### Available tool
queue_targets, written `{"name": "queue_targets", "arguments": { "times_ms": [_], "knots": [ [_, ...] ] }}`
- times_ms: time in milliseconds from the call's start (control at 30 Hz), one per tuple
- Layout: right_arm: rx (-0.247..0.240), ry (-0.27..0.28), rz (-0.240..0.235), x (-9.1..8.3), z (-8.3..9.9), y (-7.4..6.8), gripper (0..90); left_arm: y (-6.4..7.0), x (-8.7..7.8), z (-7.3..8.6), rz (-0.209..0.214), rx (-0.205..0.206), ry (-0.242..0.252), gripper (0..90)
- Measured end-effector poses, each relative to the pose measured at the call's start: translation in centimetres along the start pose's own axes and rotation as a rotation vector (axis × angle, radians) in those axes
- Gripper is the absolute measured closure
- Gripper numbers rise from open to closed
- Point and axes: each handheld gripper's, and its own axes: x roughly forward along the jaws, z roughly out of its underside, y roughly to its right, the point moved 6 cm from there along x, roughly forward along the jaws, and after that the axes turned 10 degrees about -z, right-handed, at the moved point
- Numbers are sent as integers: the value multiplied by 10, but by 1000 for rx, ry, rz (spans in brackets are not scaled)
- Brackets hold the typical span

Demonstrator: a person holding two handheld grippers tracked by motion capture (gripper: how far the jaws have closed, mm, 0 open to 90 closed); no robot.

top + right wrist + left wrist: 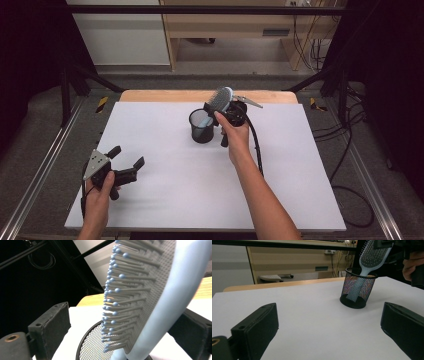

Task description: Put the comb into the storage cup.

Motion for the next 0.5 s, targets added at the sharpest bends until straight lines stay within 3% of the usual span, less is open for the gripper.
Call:
{"name": "queue_targets", "arguments": {
  "times_ms": [500],
  "knots": [
    [-26,-7,-1,-4,-2,-4,46,0,0,0,0,1,0,15]
  ]
}}
